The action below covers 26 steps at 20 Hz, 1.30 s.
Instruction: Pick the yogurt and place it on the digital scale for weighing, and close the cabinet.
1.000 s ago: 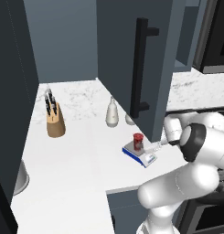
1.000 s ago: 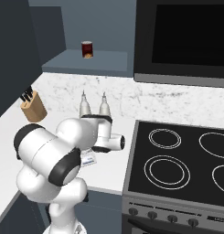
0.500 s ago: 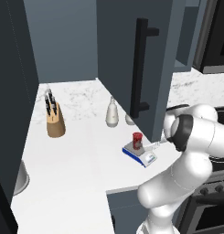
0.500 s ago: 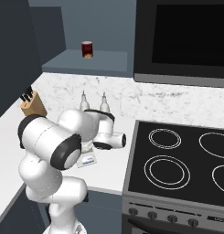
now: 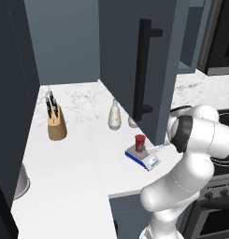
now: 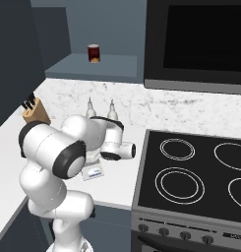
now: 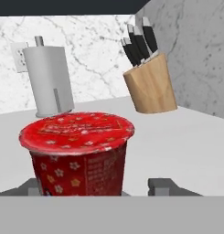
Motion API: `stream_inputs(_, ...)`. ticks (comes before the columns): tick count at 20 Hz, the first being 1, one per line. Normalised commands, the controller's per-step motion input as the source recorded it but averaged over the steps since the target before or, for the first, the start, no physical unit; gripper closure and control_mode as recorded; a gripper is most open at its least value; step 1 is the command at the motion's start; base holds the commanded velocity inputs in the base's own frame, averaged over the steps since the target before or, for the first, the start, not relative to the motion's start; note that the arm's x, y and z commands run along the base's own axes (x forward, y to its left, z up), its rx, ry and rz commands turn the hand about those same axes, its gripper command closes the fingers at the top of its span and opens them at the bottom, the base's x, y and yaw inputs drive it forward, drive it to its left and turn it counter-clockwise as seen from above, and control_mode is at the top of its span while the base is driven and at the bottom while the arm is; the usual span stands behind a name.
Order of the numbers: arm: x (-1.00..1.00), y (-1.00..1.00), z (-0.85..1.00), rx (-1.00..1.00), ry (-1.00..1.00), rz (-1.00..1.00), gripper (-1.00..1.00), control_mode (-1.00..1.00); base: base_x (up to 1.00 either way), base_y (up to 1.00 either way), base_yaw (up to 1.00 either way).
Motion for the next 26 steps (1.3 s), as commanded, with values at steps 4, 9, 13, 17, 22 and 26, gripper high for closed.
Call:
stream_inputs(4,0.0,0.0,-0.01,0.0,-0.07,0.0,-1.0,-1.0,0.0,0.0,0.0)
stream_inputs(9,-0.02,-0.12,0.0,0.0,-0.05,0.0,-1.0,-1.0,0.0,0.0,0.0)
stream_inputs(13,0.0,-0.25,0.0,0.0,-0.04,0.0,-1.0,-1.0,0.0,0.0,0.0)
stream_inputs(17,-0.07,-0.27,0.0,0.0,-0.04,0.0,-1.0,-1.0,0.0,0.0,0.0)
stream_inputs(22,-0.35,-0.23,0.03,0.0,-0.12,0.0,-1.0,-1.0,0.0,0.0,0.0)
stream_inputs(26,-0.34,-0.17,0.27,0.0,-0.16,0.0,-1.0,-1.0,0.0,0.0,0.0)
